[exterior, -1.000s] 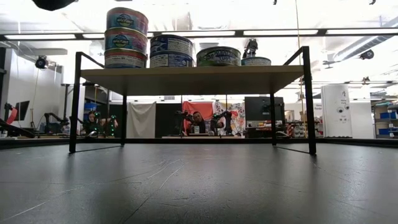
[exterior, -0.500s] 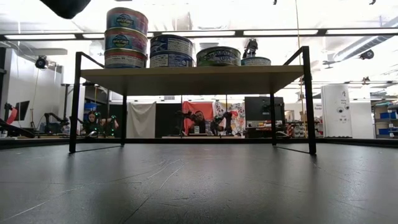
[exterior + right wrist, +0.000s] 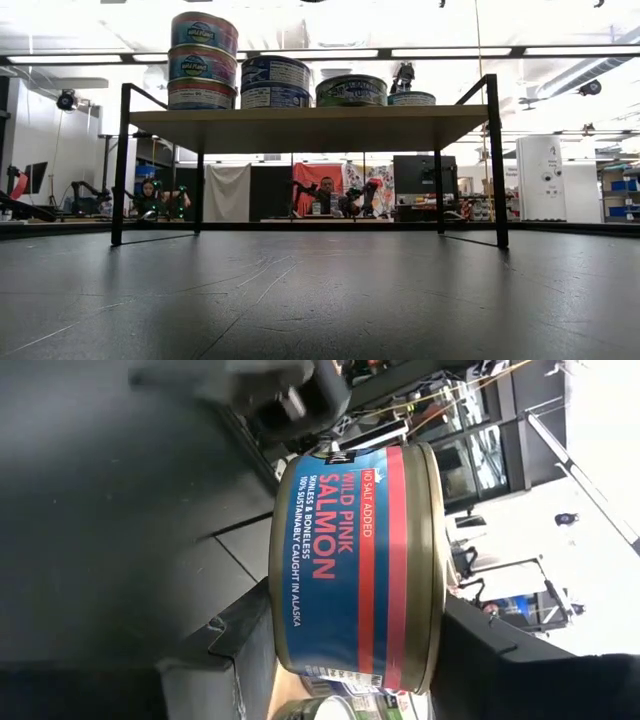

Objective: Stack canned seafood by type on shelf
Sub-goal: Stack the blue tuna can on the blue tuna can

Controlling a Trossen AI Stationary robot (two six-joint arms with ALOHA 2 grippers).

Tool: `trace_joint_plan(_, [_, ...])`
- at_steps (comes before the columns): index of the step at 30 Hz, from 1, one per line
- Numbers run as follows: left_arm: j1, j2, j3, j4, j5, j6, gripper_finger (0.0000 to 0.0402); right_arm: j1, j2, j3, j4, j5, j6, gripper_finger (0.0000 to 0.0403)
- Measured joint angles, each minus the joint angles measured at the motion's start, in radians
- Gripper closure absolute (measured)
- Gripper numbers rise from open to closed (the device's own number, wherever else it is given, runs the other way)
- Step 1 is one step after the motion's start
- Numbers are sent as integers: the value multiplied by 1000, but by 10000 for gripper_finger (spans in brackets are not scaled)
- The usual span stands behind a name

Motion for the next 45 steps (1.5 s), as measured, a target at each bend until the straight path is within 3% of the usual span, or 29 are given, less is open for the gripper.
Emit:
trace_joint_plan(4, [0, -2, 0, 68, 51, 53, 97, -5, -1, -3, 0, 0, -5, 218])
trace_joint_plan(14, [25, -28, 0, 28, 88, 92, 97, -8, -1, -31, 19, -16, 1, 218])
trace_joint_plan(19, [68, -195, -2, -142, 173, 127, 97, -32, -10, -31, 94, -60, -51, 218])
trace_joint_plan(26, [55, -402, -95, -150, 188, 221, 97, -120, -13, -29, 224, -105, -194, 218])
trace_joint_plan(30, [58, -504, -163, -160, 207, 213, 97, -194, -12, -16, 237, -195, -216, 218])
trace_joint_plan(35, [53, -641, -179, -153, 210, 270, 97, -287, -11, 14, 274, -219, -215, 218])
trace_joint_plan(45, [53, -881, -163, -394, 203, 330, 97, -380, 16, 117, 267, -438, -259, 218])
